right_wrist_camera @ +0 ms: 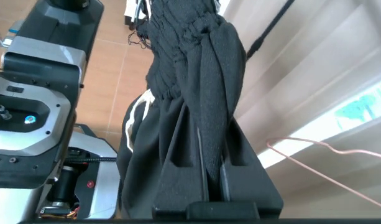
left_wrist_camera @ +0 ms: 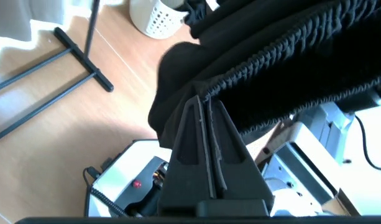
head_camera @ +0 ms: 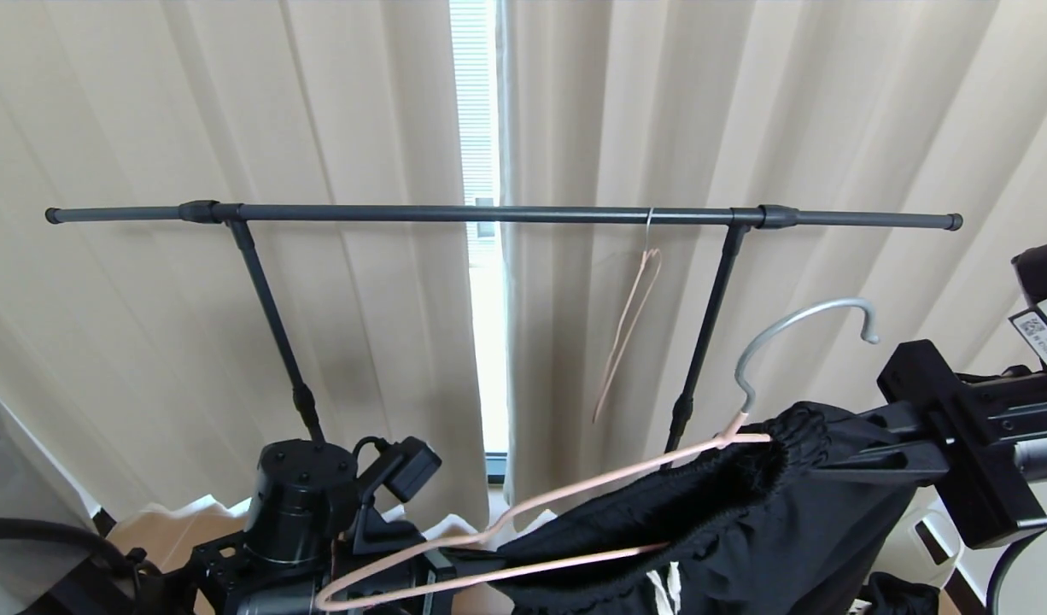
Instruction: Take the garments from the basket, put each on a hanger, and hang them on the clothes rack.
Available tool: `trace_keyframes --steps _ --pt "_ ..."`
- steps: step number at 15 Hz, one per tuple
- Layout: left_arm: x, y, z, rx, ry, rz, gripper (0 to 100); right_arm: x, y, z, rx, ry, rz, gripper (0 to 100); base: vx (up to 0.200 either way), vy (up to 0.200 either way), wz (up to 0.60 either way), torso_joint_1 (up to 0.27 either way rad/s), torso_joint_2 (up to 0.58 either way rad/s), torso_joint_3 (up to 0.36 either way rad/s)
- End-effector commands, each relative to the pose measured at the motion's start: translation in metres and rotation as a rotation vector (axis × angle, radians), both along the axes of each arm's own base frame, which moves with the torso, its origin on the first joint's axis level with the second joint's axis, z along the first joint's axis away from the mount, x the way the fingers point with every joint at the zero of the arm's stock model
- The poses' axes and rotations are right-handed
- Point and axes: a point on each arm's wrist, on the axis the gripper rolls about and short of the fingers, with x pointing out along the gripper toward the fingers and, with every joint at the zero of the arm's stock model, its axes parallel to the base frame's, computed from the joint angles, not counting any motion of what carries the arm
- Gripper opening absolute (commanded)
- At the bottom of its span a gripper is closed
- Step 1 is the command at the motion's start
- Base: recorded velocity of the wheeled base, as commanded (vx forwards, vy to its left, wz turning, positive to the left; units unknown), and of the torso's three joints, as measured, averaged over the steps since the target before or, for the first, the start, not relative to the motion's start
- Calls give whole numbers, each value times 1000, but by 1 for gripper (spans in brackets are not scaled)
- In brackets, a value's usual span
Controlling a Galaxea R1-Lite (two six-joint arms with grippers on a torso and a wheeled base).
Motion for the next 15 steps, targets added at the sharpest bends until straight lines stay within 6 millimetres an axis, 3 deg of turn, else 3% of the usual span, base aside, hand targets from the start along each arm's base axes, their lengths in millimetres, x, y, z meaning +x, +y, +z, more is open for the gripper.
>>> trace_keyframes --steps 1,7,15 --pt "12 12 2 -8 -9 65 0 4 -6 -1 -3 2 -34 0 0 0 0 0 0 0" --pt "25 27 5 -17 -27 136 0 20 -28 -4 -34 -57 -172 0 0 0 0 0 0 0" --pt "35 40 18 -41 -77 200 0 24 -30 -17 -140 -121 -294 0 0 0 0 0 0 0"
